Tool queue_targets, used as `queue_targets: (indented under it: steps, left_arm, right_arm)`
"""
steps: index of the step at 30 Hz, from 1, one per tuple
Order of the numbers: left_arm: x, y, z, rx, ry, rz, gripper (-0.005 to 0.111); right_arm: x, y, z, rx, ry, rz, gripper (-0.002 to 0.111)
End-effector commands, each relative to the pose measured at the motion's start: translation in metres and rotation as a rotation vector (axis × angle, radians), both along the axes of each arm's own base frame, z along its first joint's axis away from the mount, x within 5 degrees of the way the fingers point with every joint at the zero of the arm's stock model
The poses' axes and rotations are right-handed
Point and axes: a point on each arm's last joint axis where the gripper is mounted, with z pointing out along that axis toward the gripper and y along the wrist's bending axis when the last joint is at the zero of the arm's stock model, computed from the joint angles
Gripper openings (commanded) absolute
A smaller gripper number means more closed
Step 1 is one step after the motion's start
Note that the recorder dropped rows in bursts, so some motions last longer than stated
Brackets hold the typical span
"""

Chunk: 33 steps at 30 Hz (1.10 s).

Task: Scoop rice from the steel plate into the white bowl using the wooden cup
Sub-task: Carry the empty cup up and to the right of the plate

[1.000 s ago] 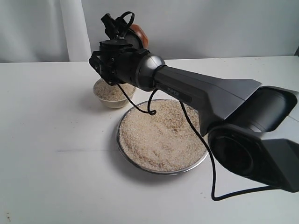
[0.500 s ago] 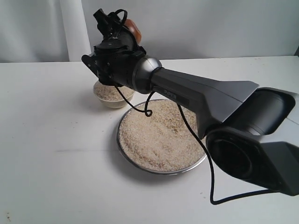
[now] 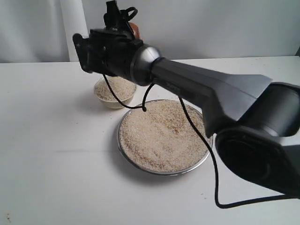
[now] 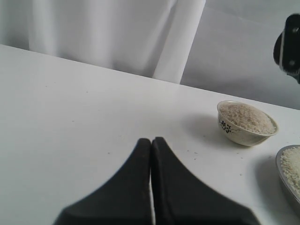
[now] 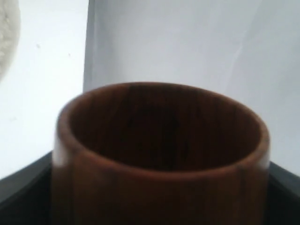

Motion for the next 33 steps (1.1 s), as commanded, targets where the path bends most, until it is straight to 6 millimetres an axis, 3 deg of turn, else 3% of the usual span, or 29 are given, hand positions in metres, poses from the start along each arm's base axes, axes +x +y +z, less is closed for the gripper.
queue_targets:
  steps: [1,8,14,19,22,25,26,27,28,29,30,31,32,33]
  left_arm:
    - [0.0,0.0,0.002,-0.005,-0.013,-0.004,0.0]
    - [0.0,0.0,0.002,-0.005,-0.013,-0.004,0.0]
    - [0.0,0.0,0.002,-0.005,-0.013,-0.004,0.0]
    - [0.0,0.0,0.002,-0.005,-0.013,-0.004,0.0]
    - [0.0,0.0,0.002,-0.005,-0.013,-0.004,0.0]
    - [0.0,0.0,0.002,-0.005,-0.013,-0.004,0.0]
    - [0.0,0.0,0.002,-0.005,-0.013,-0.004,0.0]
    - [0.0,0.0,0.002,-0.005,-0.013,-0.004,0.0]
    - [0.0,0.0,0.002,-0.005,-0.013,-0.004,0.0]
    - [0.0,0.0,0.002,-0.005,-0.013,-0.004,0.0]
    - [0.0,0.0,0.002,-0.005,-0.013,-0.004,0.0]
    - [0.0,0.0,0.002,-0.005,-0.013,-0.004,0.0]
    - [0.0,0.0,0.002,-0.005,-0.013,-0.004,0.0]
    - [0.0,0.0,0.002,-0.005,-0.013,-0.004,0.0]
  right_arm:
    - [-0.031,-0.015,0.068,0.308,0.141,-0.106,0.0]
    - [-0.082,-0.045,0.154,0.562,0.334,-0.077,0.0]
    - [-0.125,-0.078,0.211,0.677,0.433,-0.044,0.0]
    - [-0.143,-0.114,0.227,0.783,0.529,-0.04,0.0]
    - [-0.153,-0.143,0.219,0.753,0.562,-0.092,0.0]
    - [-0.163,-0.173,0.194,0.705,0.635,-0.166,0.0]
    - [-0.167,-0.191,0.173,0.742,0.667,-0.179,0.0]
    - [-0.167,-0.196,0.161,0.792,0.67,-0.169,0.0]
    - [-0.166,-0.213,0.139,0.929,0.632,-0.152,0.0]
    - [-0.168,-0.22,0.13,0.992,0.612,-0.144,0.0]
    - [-0.168,-0.236,0.1,1.103,0.577,-0.145,0.0]
    - [-0.169,-0.242,0.087,1.132,0.566,-0.154,0.0]
    - [-0.168,-0.256,0.059,1.206,0.496,-0.193,0.0]
    - [-0.166,-0.266,0.048,1.295,0.435,-0.259,0.0]
